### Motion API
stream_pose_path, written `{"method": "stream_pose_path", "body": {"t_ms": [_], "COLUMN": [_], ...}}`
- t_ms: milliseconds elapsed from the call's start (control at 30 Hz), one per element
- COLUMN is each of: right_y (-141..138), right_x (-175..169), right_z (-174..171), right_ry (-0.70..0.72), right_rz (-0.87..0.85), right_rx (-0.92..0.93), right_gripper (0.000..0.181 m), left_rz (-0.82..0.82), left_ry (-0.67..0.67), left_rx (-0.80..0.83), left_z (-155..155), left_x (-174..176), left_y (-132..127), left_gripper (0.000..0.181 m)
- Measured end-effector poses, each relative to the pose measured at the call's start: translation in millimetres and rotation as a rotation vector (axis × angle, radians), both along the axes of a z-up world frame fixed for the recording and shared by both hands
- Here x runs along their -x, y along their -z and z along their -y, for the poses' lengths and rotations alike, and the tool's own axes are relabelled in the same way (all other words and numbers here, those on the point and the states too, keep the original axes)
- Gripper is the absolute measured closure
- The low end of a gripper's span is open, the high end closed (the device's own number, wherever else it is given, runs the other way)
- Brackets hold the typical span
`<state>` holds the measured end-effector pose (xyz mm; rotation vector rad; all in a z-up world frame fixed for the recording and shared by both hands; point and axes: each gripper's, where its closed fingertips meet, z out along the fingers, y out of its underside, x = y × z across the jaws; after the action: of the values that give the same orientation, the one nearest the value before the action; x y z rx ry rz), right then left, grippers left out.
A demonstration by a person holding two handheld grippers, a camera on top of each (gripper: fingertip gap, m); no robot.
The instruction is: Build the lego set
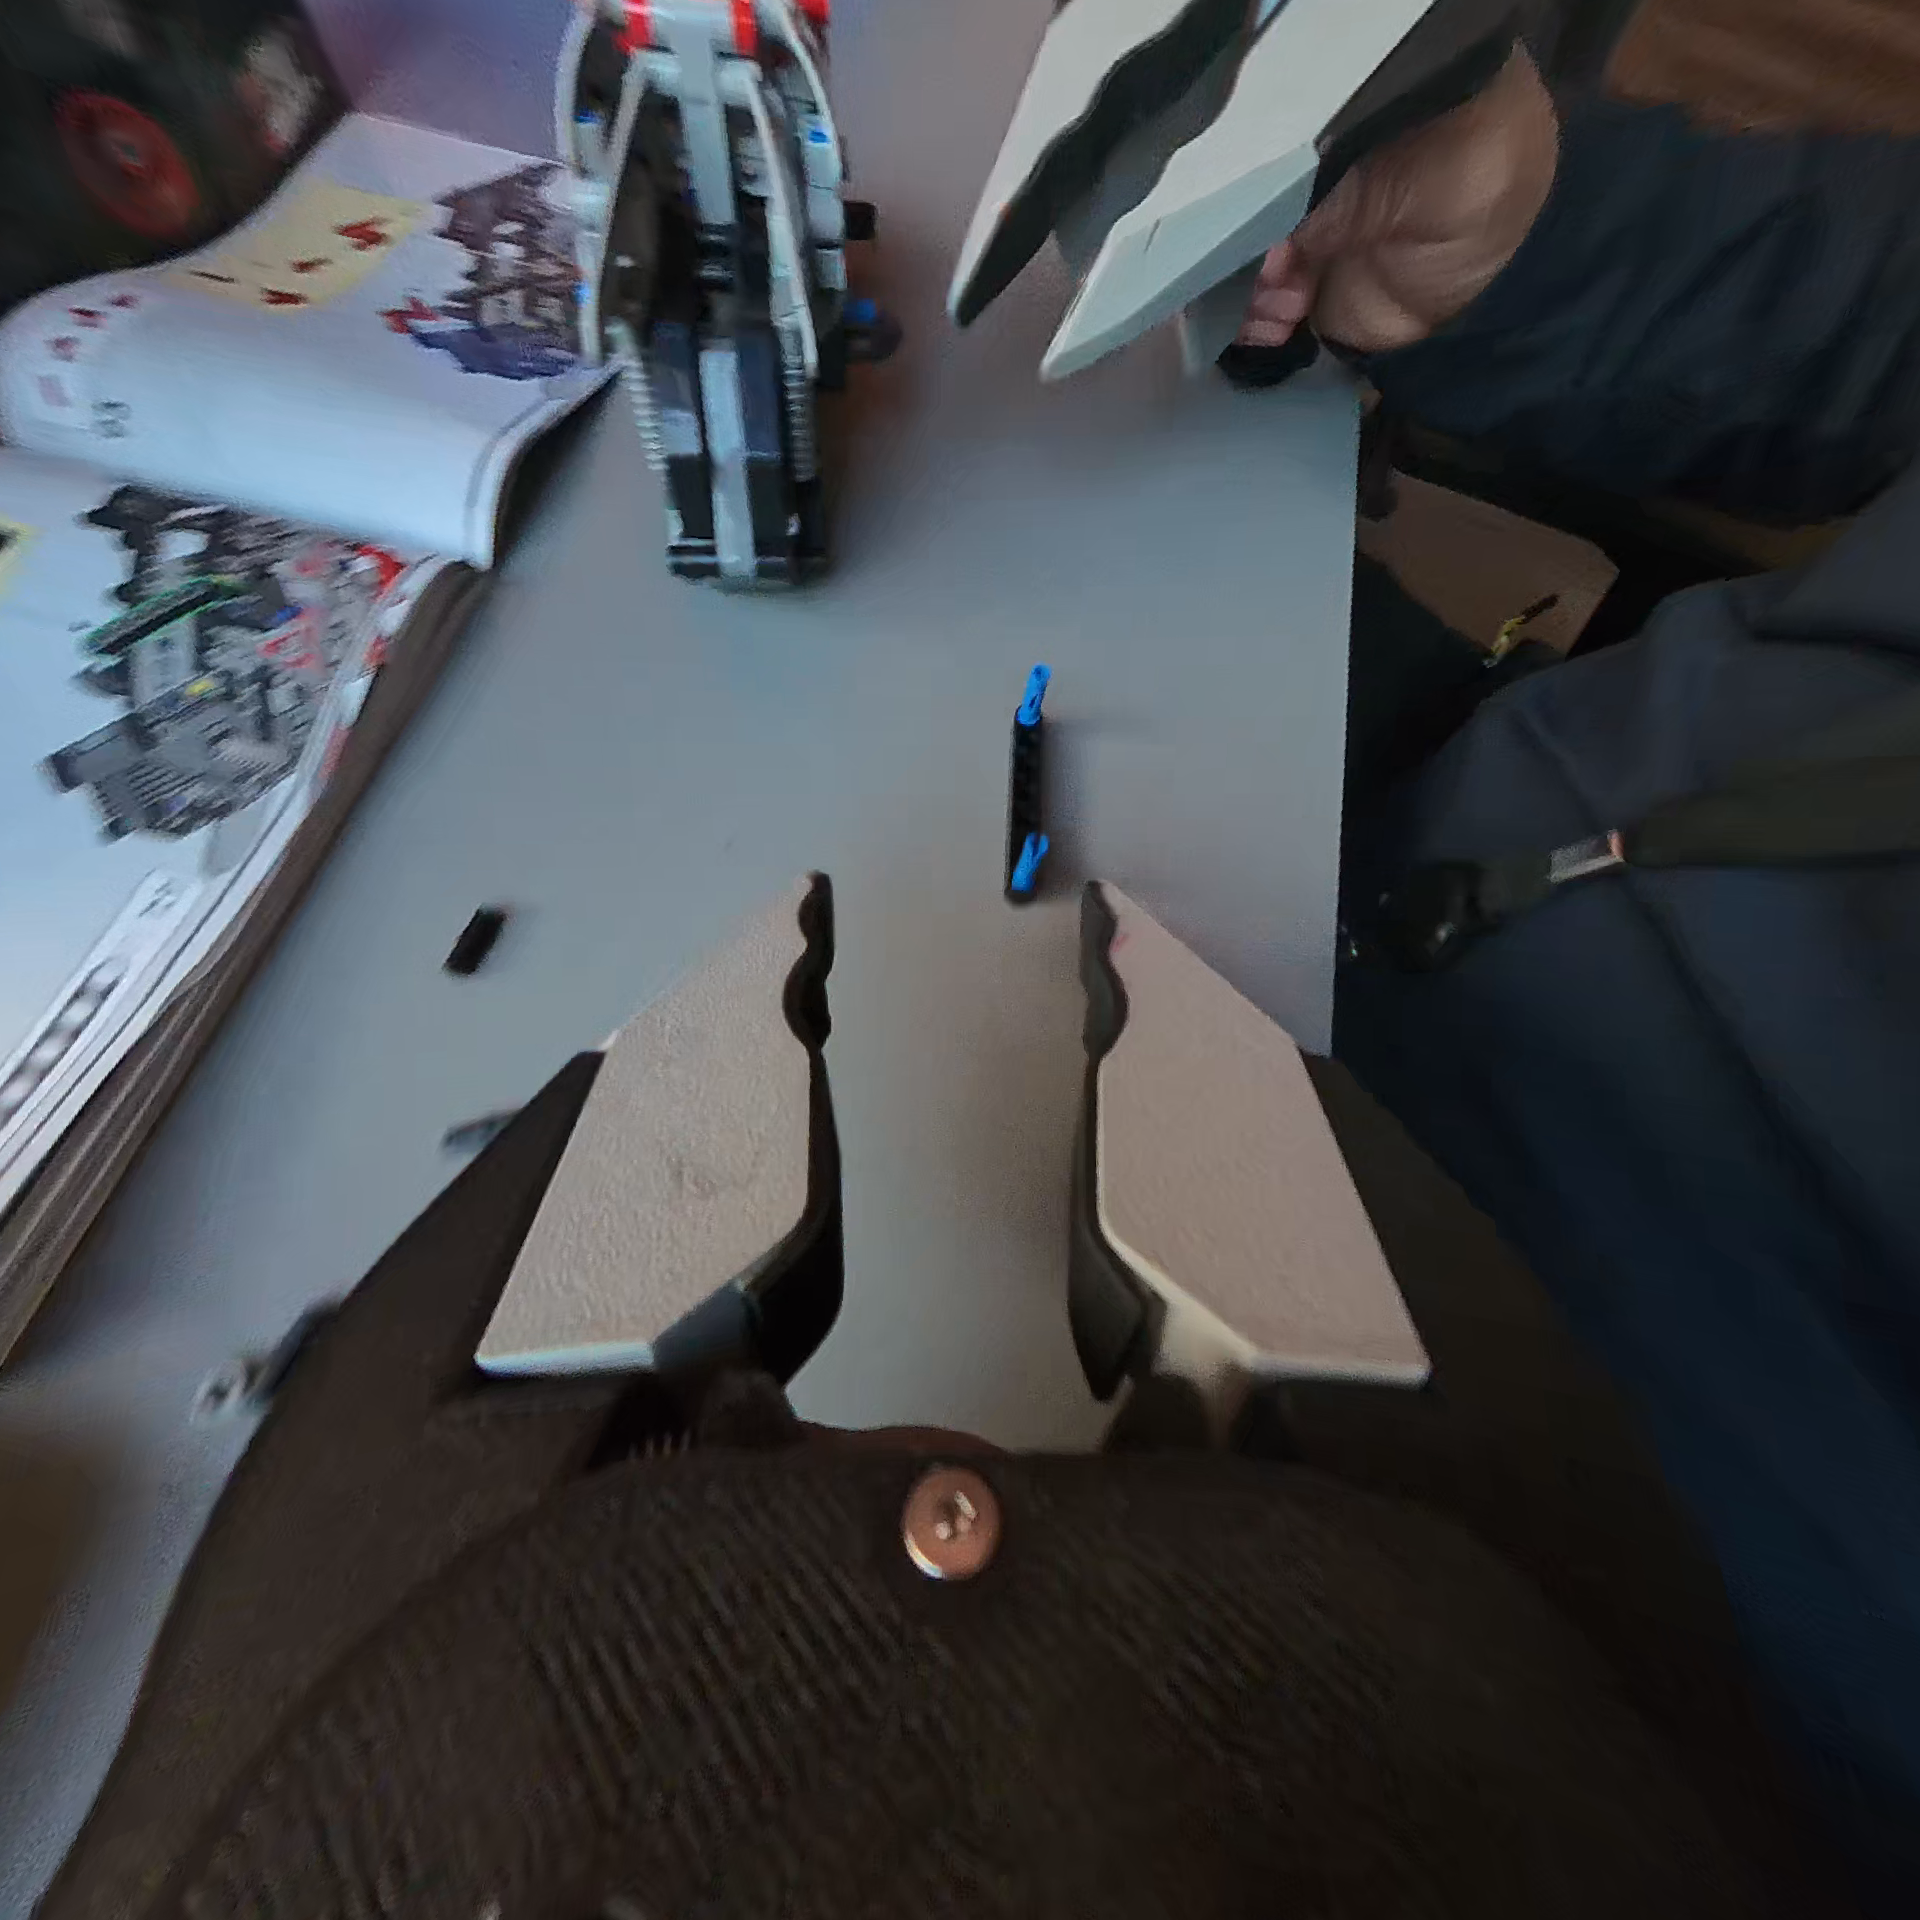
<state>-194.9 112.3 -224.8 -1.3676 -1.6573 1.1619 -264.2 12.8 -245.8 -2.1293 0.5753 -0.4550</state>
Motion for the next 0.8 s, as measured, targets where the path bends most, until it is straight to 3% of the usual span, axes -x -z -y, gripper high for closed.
{"method": "stream_pose_path", "body": {"t_ms": [200,333,467,800], "right_y": [-10.9,-15.3,-9.8,-11.0], "right_x": [-18.1,-19.1,-16.1,-16.6], "right_z": [-35.0,-52.8,-50.6,-49.6], "right_ry": [0.117,0.186,0.174,0.176], "right_rz": [-0.12,-0.151,-0.118,-0.129], "right_rx": [-0.097,-0.12,-0.137,-0.149], "right_gripper": [0.154,0.153,0.153,0.153], "left_rz": [-0.054,-0.081,-0.081,-0.097], "left_ry": [-0.231,-0.335,-0.379,-0.406], "left_rx": [-0.075,-0.018,0.028,0.008], "left_z": [34.5,42.3,42.1,42.0], "left_x": [63.5,93.5,105.7,110.8], "left_y": [-5.2,8.8,19.3,17.6], "left_gripper": [0.139,0.142,0.144,0.147]}}
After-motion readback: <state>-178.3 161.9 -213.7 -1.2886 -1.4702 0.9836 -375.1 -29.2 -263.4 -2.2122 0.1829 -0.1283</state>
